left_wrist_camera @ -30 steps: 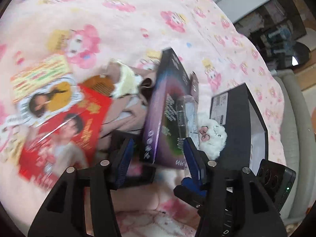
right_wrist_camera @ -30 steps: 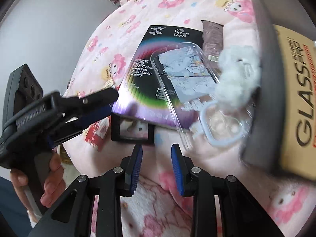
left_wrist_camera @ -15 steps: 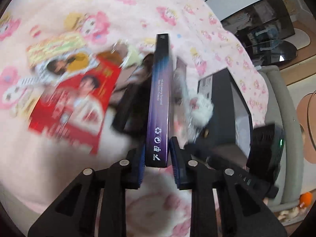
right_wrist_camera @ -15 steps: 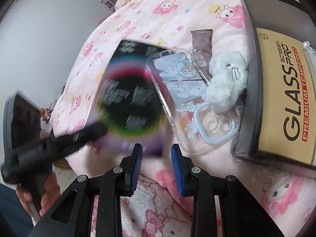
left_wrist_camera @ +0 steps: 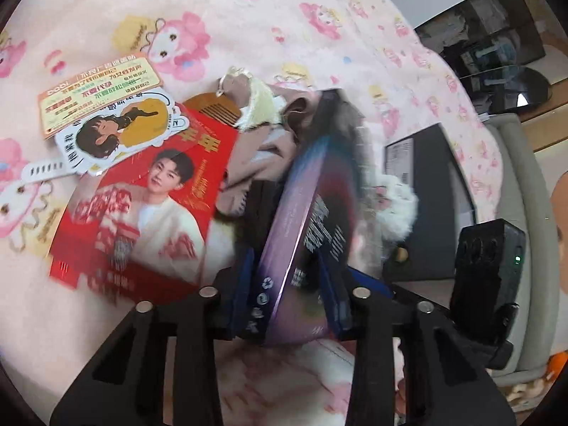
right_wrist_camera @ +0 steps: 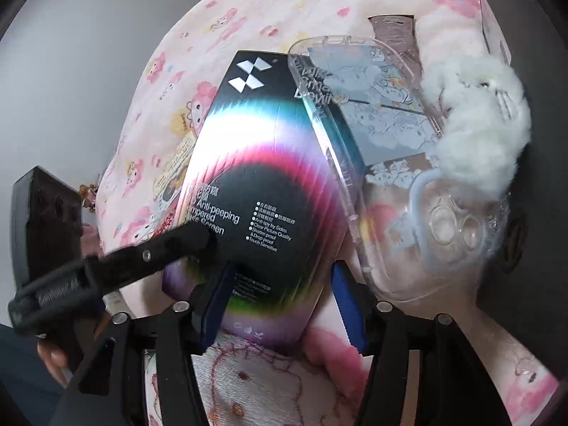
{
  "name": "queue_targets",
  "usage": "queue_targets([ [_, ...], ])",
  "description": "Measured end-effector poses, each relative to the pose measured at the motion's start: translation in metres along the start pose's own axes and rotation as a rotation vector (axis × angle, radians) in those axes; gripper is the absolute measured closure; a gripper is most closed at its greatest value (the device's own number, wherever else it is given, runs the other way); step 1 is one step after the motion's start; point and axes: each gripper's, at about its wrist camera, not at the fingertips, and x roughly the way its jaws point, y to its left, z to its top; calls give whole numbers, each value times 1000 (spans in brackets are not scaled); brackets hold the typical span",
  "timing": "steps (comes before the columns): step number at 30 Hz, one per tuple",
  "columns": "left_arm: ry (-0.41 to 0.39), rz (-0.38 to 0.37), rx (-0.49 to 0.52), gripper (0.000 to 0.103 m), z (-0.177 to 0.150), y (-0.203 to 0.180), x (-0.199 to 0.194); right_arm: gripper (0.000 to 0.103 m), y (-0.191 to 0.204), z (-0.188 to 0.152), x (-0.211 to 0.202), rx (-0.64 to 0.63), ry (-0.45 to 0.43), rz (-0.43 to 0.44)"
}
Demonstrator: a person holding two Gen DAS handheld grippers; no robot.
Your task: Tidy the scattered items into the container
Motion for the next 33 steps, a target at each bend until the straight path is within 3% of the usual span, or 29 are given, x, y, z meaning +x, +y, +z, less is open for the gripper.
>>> queue_targets([
  [6, -105, -55, 88, 73, -22, -44, -60, 57, 20, -17, -63, -50, -114, 82],
  [13, -130, -151, 244, 73, -53, -118, -93, 56, 20, -52, -155, -59, -281, 98],
  [18, -40, -298, 306, 73, -71, -175, -64, 56, -13, -88, -224, -25, -405, 38],
  [21, 27, -345, 337, 73, -84, -201, -38, 57, -36, -109, -248, 14, -432, 11],
  [26, 126, -352, 360, 73, -104, -236, 8, 57, -81, -139, -270, 83, -454, -68],
  [33, 185, -320, 385, 73, -120, -253, 33, 57, -119, -152, -274, 146, -467, -106],
])
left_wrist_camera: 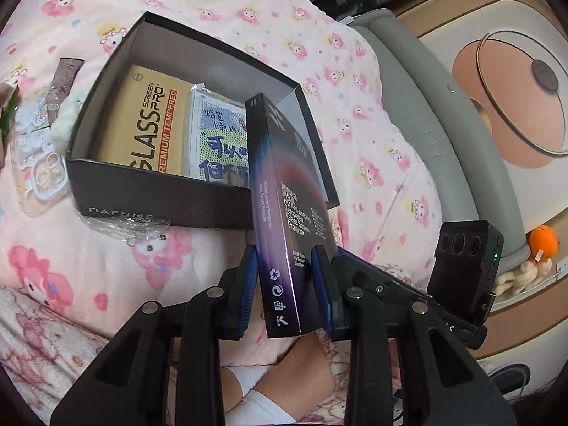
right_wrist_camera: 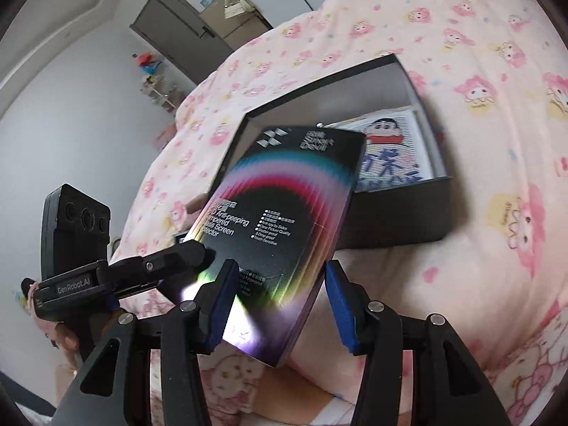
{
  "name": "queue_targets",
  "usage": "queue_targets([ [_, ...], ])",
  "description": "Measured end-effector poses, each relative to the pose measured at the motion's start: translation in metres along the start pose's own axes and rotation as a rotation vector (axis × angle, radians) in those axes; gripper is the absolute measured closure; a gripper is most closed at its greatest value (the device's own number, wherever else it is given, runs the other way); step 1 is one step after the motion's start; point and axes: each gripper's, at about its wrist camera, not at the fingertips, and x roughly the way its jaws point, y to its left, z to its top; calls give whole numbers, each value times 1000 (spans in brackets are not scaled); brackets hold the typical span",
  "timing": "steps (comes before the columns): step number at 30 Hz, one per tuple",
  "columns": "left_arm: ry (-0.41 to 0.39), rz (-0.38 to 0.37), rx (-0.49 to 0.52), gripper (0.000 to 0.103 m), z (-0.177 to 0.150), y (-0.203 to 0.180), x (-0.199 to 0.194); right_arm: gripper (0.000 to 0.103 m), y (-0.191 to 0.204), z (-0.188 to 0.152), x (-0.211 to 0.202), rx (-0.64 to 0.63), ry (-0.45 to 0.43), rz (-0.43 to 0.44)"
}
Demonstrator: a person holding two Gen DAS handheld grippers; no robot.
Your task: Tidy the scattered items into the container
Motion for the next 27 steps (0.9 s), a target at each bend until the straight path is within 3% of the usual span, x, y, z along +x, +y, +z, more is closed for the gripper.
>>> queue_targets([
  [5, 24, 41, -8, 72, -5, 10, 16, 58, -12, 1, 11, 2, 2, 1],
  [10, 22, 27, -35, 69, -4, 17, 18, 59, -12, 0, 12, -12, -5, -14],
  [16, 13, 94, 24, 72, -4, -2, 13, 60, -11, -1, 20, -52, 4, -29],
  [19, -8, 114, 45, 71, -4, -12, 5, 60, -15, 4, 20, 11, -2, 9],
  [27, -47, 129, 20, 71, 5, -13, -10, 61, 2, 24, 21, -42, -40, 50],
])
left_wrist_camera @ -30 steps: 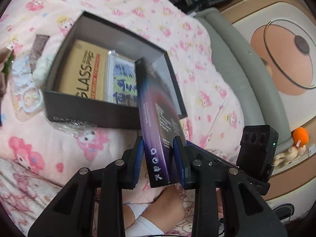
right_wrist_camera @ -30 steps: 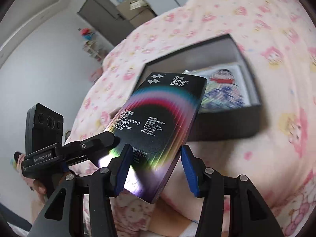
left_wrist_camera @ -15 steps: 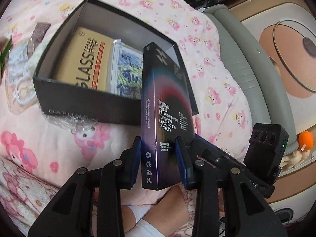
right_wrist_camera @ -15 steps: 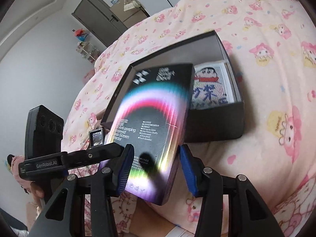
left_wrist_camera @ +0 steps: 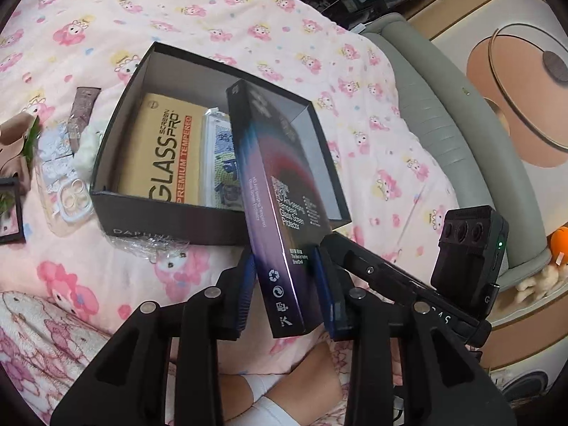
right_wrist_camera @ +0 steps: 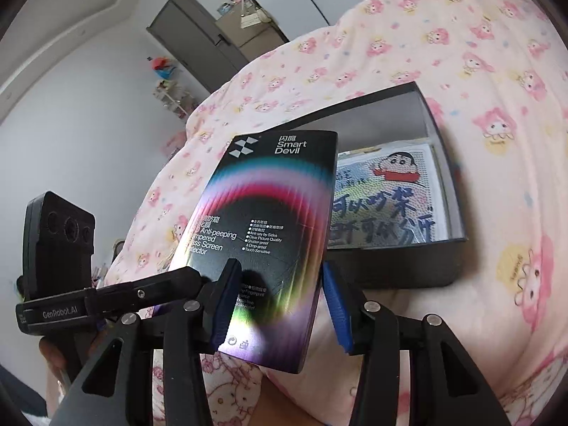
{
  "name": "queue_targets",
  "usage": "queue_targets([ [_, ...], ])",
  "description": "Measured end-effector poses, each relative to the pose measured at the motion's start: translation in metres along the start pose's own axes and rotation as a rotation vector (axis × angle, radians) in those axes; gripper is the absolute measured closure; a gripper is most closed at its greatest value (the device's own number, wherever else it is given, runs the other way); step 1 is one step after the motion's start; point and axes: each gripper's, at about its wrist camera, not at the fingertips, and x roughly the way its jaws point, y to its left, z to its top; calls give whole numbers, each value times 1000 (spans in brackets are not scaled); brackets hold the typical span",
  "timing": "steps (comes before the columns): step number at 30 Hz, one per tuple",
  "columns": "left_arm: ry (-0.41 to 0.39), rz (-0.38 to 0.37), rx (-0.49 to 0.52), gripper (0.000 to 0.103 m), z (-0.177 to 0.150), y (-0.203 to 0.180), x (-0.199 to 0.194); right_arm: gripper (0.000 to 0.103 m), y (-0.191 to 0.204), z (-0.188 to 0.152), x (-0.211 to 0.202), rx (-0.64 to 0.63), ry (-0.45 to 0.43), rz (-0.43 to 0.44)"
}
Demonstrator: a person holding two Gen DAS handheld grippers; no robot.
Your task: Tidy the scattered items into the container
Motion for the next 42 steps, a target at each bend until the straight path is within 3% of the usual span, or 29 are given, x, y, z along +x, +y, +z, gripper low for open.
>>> queue_targets([
  [5, -15, 32, 23, 73, 8, -8, -5, 61, -10, -4, 9, 68, 19, 45],
  [8, -27, 14, 43, 75, 16, -17, -8, 65, -4, 0, 6, 41, 0, 62],
  [13, -4, 69, 75, 78, 24, -27, 10, 65, -2, -4, 5, 24, -5, 64],
  [26, 3, 43, 183, 84, 38, -80, 39, 65, -48, 1, -28, 171, -84, 117],
  [36, 23, 41, 244, 84, 49, -114, 69, 65, -70, 10, -53, 212, -134, 57],
  [42, -21, 114, 233, 84, 51, -106, 54, 65, -65, 18, -40, 214, -107, 100],
])
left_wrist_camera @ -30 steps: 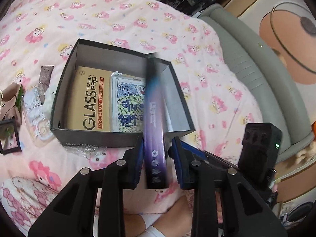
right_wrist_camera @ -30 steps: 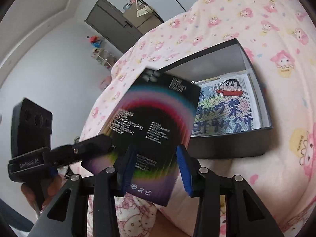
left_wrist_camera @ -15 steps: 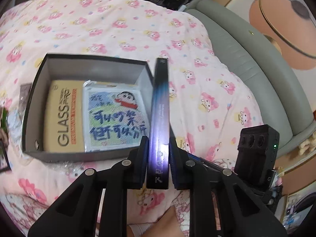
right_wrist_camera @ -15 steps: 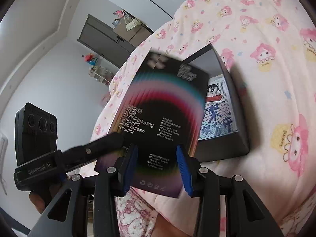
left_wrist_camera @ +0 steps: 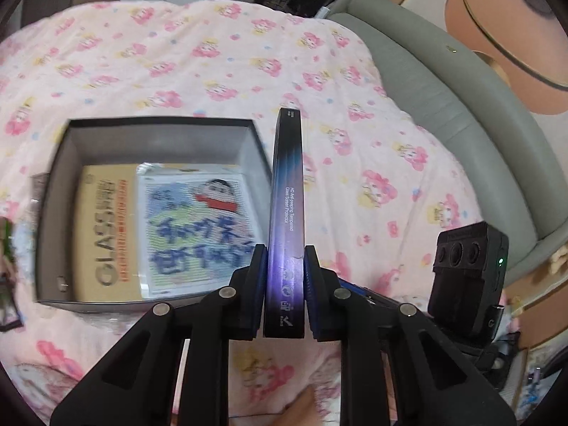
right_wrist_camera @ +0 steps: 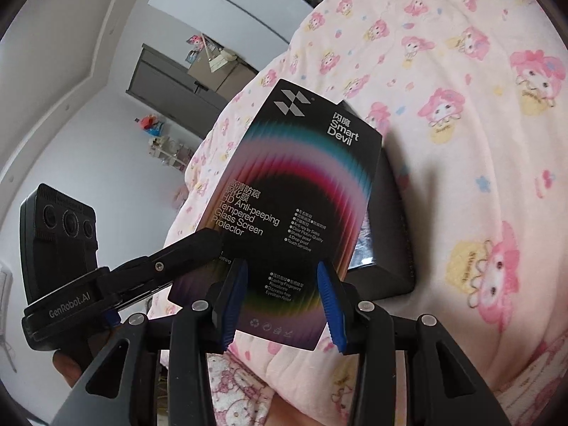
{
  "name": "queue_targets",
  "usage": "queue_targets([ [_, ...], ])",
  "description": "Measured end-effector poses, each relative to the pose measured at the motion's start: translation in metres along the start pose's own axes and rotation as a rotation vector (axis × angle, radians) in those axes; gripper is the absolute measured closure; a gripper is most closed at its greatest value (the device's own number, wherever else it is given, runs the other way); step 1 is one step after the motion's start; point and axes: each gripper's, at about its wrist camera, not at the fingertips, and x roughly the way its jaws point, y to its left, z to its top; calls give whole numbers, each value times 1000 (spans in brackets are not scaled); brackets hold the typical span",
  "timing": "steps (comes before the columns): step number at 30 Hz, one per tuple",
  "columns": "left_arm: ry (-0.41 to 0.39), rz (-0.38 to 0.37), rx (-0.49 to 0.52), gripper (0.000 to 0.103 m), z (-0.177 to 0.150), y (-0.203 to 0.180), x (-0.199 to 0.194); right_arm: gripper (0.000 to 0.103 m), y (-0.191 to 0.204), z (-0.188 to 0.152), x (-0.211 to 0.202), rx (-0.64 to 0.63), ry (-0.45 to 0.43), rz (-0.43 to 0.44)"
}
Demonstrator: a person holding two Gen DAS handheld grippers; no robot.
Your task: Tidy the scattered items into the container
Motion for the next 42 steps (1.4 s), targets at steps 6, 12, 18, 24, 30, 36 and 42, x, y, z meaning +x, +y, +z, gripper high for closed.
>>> queue_targets([
  [6, -19, 109, 3, 80, 6, 15, -18, 65, 25, 4, 36, -40, 66, 69],
  [12, 22, -38, -11, 77, 13, 17, -3, 65, 19, 7, 27, -16, 54, 1],
  [18, 104, -157, -64, 78, 4, 17, 31, 65, -6, 0, -3, 25, 26, -99],
  [24, 172, -170, -140, 78, -10, 33, 51, 65, -30, 0, -10, 105, 14, -84],
  [30, 69, -24, -203, 77, 4, 82, 28, 64, -2, 19, 6, -56, 30, -142],
  [36, 172, -98, -308, 72, -1, 114, 63, 64, 5, 28, 39, -110, 118, -206],
  [42, 207, -162, -364, 59, -3, 125, 82, 56, -3, 27, 59, -95, 179, -245],
])
